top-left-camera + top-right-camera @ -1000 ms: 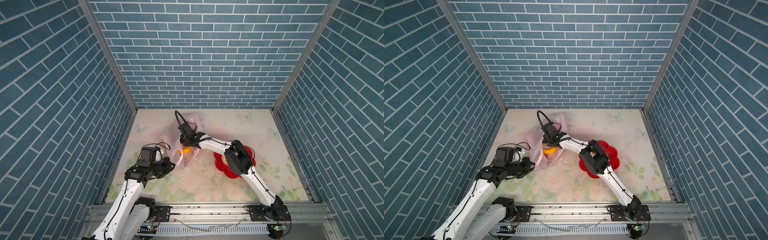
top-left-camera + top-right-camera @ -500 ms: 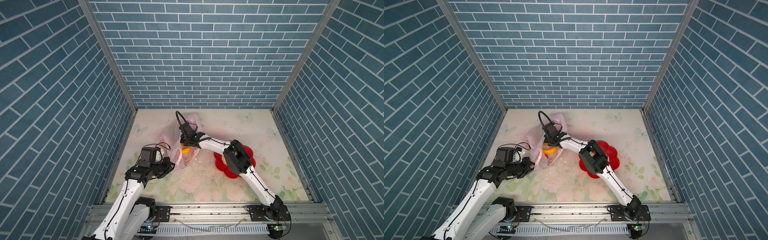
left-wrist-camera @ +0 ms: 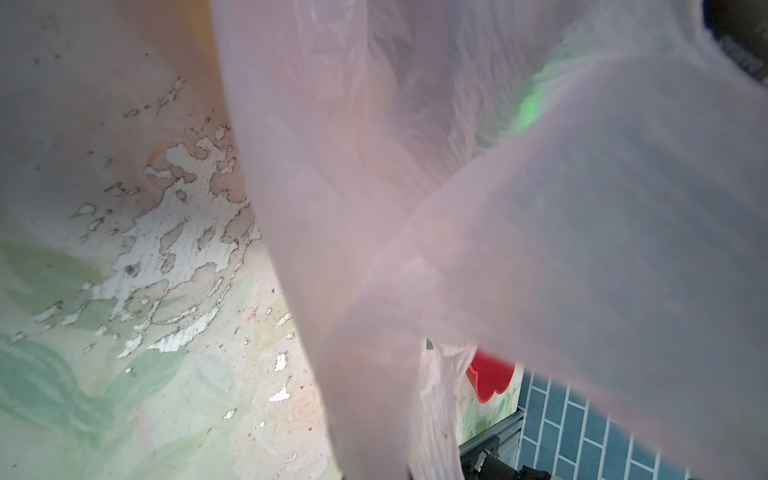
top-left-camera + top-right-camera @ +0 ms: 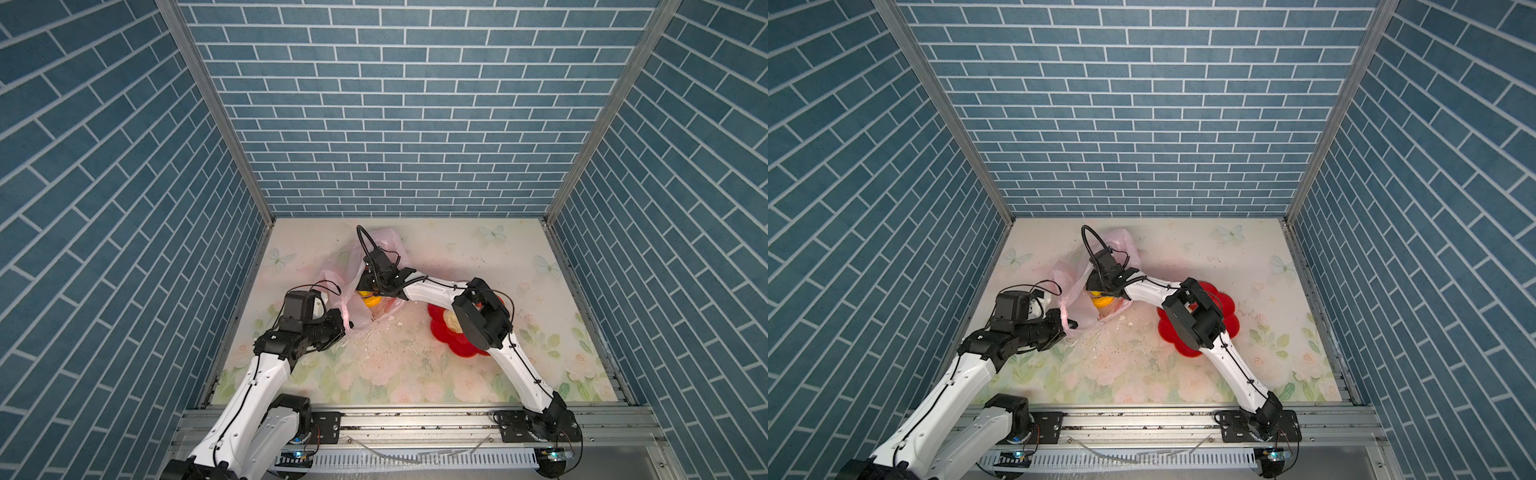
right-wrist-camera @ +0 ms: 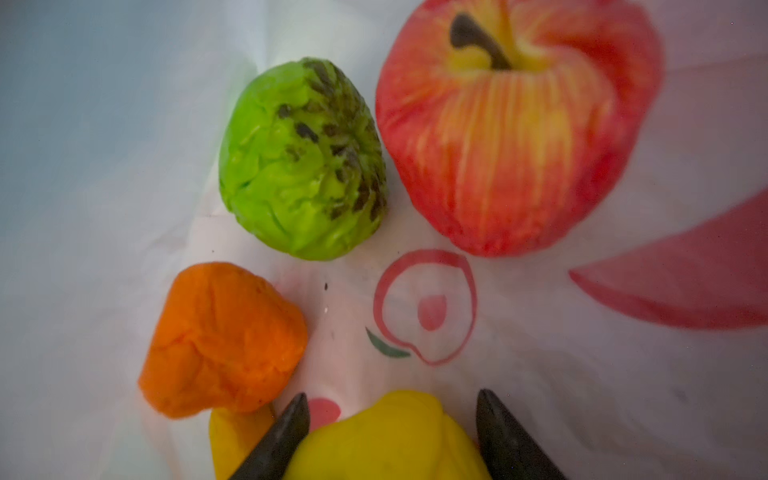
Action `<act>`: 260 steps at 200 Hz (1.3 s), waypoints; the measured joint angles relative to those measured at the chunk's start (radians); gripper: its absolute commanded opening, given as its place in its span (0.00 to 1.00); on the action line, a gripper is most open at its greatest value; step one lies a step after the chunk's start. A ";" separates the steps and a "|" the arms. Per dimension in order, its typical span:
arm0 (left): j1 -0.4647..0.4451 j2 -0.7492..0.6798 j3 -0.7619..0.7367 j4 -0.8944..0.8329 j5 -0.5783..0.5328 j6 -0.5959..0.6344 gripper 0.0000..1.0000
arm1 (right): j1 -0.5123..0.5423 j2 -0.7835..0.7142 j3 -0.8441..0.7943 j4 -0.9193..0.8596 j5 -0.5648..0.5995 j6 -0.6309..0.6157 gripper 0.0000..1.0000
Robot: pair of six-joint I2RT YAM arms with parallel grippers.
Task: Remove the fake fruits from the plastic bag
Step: 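Lift the yellow lump up out of the bag with the right gripper, then carry the yellow lump with the right gripper over the red plate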
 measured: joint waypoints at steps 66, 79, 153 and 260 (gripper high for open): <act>0.000 0.016 0.001 0.001 -0.029 0.023 0.00 | 0.018 -0.219 -0.177 -0.020 -0.039 -0.067 0.50; 0.000 0.014 0.001 -0.002 -0.035 0.030 0.00 | 0.026 -0.254 -0.182 -0.029 -0.048 -0.079 0.49; 0.008 0.010 0.040 -0.028 -0.064 0.080 0.00 | 0.060 -0.369 -0.223 -0.136 -0.105 -0.104 0.48; 0.031 0.018 0.074 -0.033 -0.069 0.127 0.00 | 0.070 -0.818 -0.442 -0.399 0.039 -0.129 0.46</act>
